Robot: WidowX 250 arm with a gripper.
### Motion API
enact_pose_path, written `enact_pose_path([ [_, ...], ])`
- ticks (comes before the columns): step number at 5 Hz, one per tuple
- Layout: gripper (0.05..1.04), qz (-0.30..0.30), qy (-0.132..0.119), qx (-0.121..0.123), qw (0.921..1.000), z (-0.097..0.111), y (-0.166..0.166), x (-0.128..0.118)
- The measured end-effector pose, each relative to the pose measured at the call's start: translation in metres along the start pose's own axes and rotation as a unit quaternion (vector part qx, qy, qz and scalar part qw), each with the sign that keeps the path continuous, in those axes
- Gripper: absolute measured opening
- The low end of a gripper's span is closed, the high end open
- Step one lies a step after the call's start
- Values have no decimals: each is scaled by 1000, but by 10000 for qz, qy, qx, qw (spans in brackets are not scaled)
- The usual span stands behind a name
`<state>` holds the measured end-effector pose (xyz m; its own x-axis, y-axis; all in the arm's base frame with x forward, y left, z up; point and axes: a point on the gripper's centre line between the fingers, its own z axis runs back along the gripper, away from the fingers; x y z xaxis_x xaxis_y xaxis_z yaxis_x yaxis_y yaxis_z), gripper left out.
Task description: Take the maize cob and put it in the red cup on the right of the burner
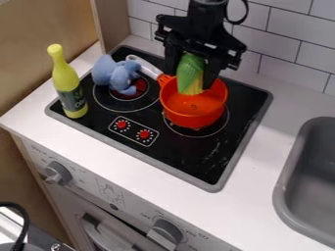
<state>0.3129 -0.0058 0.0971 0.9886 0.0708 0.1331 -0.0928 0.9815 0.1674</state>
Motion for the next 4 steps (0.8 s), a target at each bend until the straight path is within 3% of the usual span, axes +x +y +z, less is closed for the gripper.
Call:
enact_pose_path([
  [2, 688, -52, -429, 169, 9989, -25, 3, 13],
  [3, 732, 37, -425, 187, 9989, -32, -2, 13],
  [4, 979, 214, -309, 160, 9992, -30, -7, 11],
])
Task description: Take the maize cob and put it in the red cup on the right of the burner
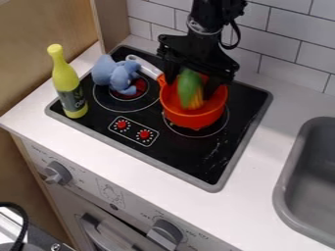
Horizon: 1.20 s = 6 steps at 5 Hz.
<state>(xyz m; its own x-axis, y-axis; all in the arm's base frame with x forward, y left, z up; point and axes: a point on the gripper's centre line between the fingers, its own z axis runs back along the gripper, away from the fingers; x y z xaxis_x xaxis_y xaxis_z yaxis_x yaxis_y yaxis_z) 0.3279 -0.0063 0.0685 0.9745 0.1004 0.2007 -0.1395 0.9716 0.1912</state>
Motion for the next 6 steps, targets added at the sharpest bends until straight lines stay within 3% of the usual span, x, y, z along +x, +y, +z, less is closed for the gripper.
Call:
enact_pose_path([
  [2, 1000, 152, 155, -5, 9998, 1, 0, -4],
  [3, 1000, 127, 520, -31, 9986, 5, -1, -14],
  [4, 1000, 85, 650, -136, 9978, 31, 2, -16],
  [5, 1000, 23, 1043, -74, 9945, 53, 15, -23],
  [6, 1000, -260, 1166, -121, 9928, 67, 32, -29],
])
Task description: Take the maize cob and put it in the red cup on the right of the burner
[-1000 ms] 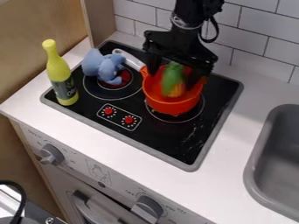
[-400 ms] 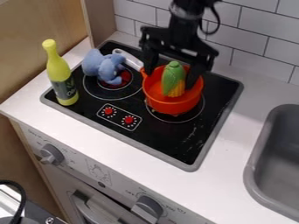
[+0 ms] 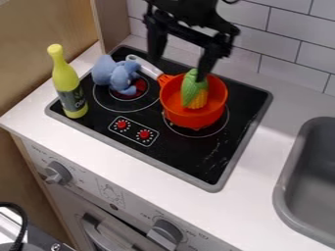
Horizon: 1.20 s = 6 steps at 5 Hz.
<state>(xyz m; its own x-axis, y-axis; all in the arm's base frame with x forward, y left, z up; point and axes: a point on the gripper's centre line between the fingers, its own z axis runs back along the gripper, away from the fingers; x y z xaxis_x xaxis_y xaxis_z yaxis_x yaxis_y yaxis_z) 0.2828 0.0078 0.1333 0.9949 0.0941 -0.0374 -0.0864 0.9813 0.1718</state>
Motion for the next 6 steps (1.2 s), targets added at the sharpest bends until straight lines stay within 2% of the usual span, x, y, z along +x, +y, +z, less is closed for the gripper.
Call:
enact_pose_path([
  [1, 1000, -470, -84, 39, 9989, 1, 25, -5],
  [2, 1000, -938, -284, 215, 9950, -6, 49, -10],
  [4, 1000, -1836, -930, 610, 9767, -26, 88, -12],
  [5, 1000, -1927, -1251, 779, 9701, -36, 96, -6],
  [6, 1000, -1918, -1469, 855, 9666, -51, 95, 6],
])
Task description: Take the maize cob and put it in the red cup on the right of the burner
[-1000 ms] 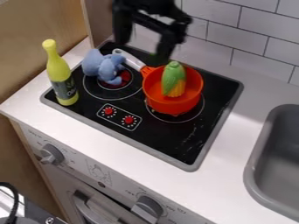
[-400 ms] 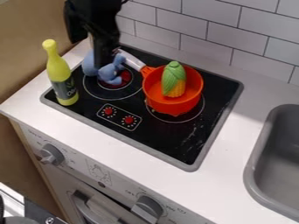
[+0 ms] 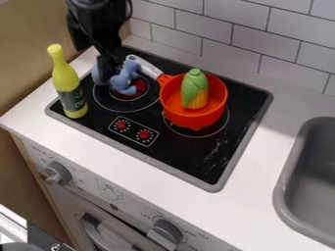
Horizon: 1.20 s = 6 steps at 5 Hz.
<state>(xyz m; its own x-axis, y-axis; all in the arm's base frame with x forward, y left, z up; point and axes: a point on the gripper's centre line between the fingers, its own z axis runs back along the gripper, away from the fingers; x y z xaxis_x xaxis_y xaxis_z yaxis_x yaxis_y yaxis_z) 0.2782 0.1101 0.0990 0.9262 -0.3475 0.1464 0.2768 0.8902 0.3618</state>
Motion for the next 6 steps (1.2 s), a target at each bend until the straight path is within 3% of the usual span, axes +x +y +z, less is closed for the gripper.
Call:
enact_pose_path([
  [1, 1000, 62, -152, 86, 9998, -10, -4, 9],
  [2, 1000, 150, -26, 37, 9999, -8, -8, 10],
  [3, 1000, 203, 151, -371, 9990, 4, -9, 13],
  [6, 1000, 185, 156, -382, 9990, 4, -9, 13],
])
